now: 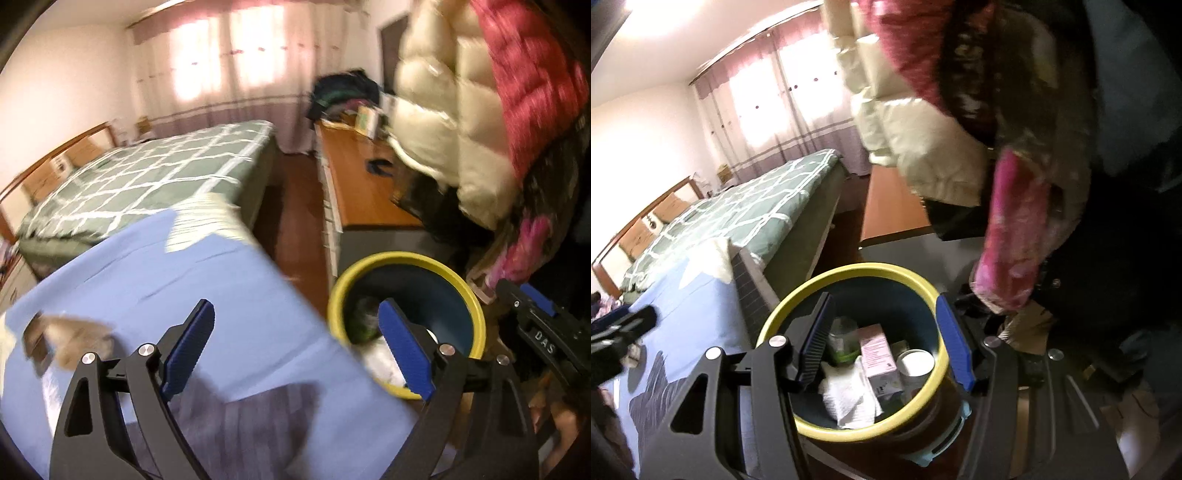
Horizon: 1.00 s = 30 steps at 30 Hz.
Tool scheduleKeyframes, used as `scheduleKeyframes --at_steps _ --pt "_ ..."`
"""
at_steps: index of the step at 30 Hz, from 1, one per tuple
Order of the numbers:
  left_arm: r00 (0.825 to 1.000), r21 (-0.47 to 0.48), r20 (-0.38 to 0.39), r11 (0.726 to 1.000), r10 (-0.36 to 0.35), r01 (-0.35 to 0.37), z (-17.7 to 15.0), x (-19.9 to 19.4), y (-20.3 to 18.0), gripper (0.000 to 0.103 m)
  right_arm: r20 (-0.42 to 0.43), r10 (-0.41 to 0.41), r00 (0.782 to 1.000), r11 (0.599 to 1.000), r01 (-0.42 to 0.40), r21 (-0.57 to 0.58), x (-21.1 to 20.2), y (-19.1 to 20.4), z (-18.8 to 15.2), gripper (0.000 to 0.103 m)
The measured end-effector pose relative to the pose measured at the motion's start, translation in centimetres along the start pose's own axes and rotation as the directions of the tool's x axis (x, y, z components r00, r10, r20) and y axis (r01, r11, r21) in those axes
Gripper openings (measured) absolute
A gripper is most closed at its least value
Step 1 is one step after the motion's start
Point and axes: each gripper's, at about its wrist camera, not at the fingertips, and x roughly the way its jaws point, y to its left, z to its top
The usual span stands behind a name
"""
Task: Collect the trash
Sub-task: 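Move the right gripper to the white yogurt cup and grasp it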
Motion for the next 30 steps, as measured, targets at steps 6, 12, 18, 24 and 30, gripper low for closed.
scheduleKeyframes --at_steps 6,12,18,24,30 --pt "0.987 -0.160 0.054 0.977 0.151 -0.141 -3.0 -5.2 10.0 0.092 0.010 0.005 1.000 0.999 -0.004 -0.054 -0.9 3.1 0.1 0.055" --pt "0.934 -0.297 0.040 0.897 0.354 -0.327 -7.5 -9.8 20.6 0.093 0.021 0.021 1.000 0.993 -0.018 -0.119 -1.8 7.0 -0.1 0.055" --pt "0.844 -0.419 -0.031 0.760 0.536 -0.498 -12.6 -13.4 30.3 0.094 -0.008 0.077 0.997 0.977 -0.077 -0.199 -2.2 12.2 -1.0 0.056" --pt "0.780 -0.525 -0.071 0.642 0.622 -0.560 -16.7 -15.7 36.3 0.094 -0.060 0.187 0.980 0.942 -0.197 -0.273 -2.6 19.4 -1.8 0.056" --pt "0.770 -0.572 -0.104 0.596 0.629 -0.564 -18.4 -15.7 37.9 0.096 -0.162 0.317 0.934 0.884 -0.353 -0.307 -2.7 28.0 -3.9 0.056"
